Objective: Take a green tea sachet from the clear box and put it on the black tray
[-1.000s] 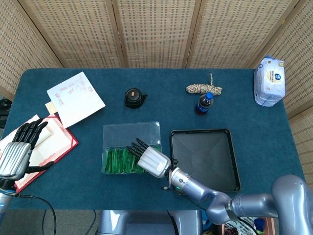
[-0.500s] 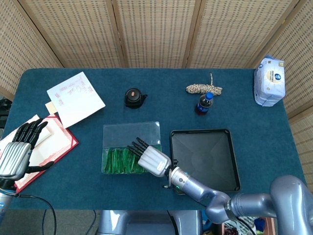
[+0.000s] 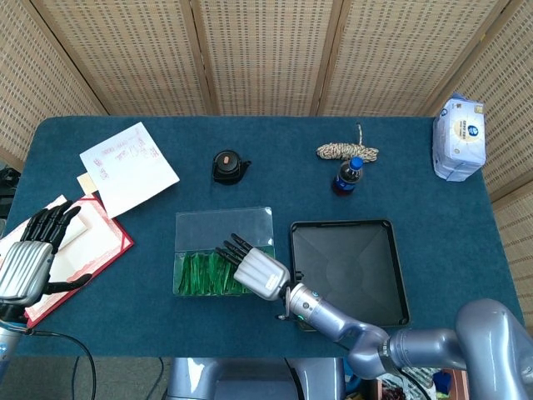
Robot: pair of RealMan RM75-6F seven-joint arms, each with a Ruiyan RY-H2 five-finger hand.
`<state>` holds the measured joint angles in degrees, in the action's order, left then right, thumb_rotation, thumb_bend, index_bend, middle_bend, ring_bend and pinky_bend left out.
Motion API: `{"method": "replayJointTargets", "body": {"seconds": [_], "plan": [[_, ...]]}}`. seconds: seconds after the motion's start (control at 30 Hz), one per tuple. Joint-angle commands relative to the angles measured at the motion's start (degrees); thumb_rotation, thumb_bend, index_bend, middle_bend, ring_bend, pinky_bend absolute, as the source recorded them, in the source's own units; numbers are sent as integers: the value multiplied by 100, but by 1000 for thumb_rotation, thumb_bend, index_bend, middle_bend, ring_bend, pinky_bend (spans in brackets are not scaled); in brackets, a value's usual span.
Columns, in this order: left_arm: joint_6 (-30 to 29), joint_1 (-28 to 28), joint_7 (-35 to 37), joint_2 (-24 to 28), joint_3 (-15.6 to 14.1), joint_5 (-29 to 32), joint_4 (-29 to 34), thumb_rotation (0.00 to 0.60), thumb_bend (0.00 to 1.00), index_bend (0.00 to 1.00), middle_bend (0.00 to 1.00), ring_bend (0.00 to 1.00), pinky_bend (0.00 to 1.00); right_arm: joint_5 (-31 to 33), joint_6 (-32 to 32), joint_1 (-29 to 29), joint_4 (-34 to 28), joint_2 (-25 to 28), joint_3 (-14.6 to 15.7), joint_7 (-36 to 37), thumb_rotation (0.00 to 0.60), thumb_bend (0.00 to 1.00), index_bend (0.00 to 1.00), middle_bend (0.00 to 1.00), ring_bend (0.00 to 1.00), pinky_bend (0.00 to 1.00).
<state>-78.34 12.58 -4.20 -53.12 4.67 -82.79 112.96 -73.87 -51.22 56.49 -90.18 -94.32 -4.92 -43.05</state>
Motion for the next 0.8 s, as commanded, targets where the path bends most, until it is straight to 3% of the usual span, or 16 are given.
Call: {"method": "replayJointTargets", "body": {"seconds": [0.03, 0.8], "plan": [[5, 2, 2, -1, -2, 0, -1, 600, 68, 0, 0, 0, 0, 2, 4, 2, 18, -19, -7, 8, 600, 538, 586, 118, 0, 97], [35, 21, -13, -8, -6, 14, -3, 600, 68, 0, 0, 0, 0, -510, -231, -69, -86, 48, -37, 328, 600, 575, 661, 151, 0, 128]]}}
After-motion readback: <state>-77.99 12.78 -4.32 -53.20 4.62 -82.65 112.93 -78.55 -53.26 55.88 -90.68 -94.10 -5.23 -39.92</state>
